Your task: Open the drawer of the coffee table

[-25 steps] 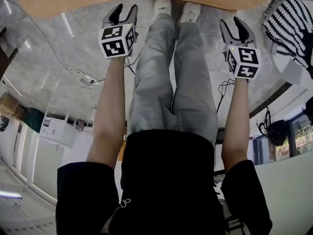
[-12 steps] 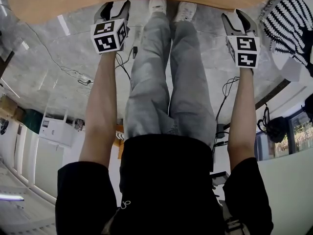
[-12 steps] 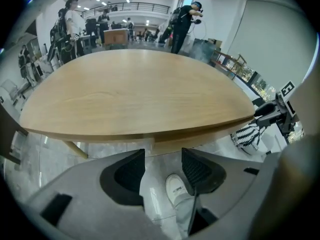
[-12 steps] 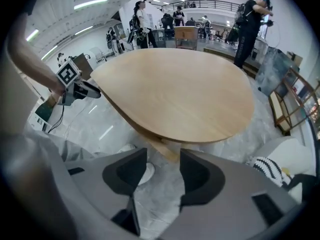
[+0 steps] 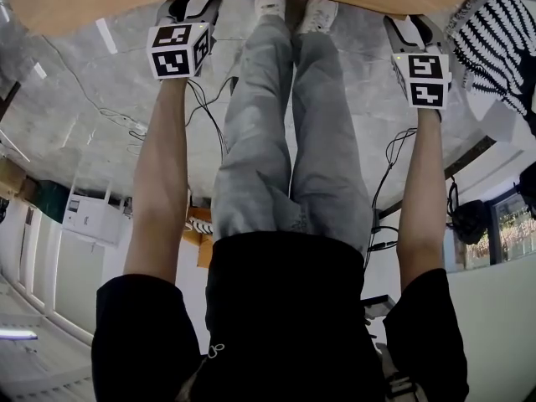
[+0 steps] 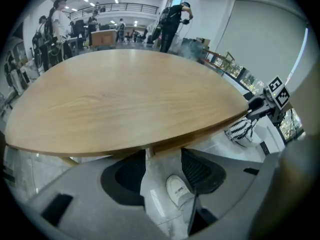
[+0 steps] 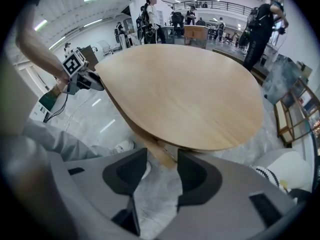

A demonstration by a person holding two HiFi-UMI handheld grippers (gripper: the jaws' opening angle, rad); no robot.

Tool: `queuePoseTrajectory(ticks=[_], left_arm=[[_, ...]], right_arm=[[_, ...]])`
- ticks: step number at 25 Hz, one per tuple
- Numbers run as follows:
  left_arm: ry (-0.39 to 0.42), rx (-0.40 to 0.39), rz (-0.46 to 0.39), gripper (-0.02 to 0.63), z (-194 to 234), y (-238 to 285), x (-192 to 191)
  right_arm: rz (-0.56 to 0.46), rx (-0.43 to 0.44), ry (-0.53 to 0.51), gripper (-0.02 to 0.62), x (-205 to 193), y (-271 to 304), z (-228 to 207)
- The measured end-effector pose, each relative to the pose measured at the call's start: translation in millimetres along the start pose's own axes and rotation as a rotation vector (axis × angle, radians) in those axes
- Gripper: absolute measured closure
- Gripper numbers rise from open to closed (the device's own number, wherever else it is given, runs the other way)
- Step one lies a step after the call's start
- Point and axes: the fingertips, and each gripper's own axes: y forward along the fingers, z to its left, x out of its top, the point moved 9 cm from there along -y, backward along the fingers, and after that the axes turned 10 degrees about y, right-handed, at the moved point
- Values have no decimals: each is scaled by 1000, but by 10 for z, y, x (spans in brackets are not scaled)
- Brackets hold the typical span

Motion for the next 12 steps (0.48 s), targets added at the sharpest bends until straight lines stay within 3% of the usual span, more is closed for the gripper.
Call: queuePoseTrajectory(ticks=[12], left_arm=[[21,-11,21,408,-12,20,20]], right_arm=[[33,-17,-29,427,4,55,3]])
